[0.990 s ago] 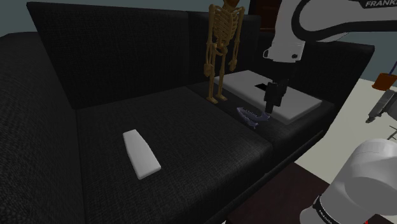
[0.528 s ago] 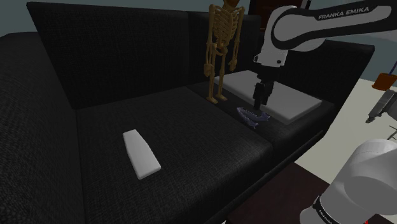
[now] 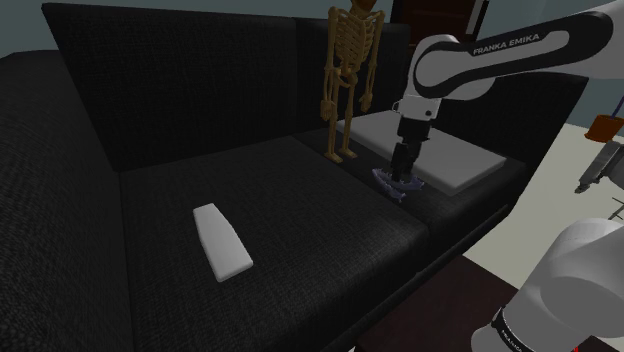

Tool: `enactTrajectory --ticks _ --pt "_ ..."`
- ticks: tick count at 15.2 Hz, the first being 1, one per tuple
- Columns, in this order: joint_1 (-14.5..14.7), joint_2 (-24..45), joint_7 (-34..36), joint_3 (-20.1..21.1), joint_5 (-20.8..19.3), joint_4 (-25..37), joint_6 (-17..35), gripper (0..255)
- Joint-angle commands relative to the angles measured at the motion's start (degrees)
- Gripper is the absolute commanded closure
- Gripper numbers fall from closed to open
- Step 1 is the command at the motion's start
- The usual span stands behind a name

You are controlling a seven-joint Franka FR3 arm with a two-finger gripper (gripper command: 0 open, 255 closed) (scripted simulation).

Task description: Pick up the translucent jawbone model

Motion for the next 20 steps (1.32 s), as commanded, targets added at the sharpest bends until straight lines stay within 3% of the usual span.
enactTrajectory --ticks 1,3,4,13,20 --pt "0.04 0.31 -0.13 0.02 0.09 -1.01 1.35 0" --pt "0.05 0.31 -0.13 0.01 0.09 -1.01 1.35 0" --pt "0.03 0.32 -0.18 -0.02 0.07 -1.04 1.38 255" --pt "0.04 0.31 -0.13 0.02 0.09 -1.01 1.35 255" --pt "0.05 -0.73 0.66 0.16 -0.09 3.55 -4.2 255"
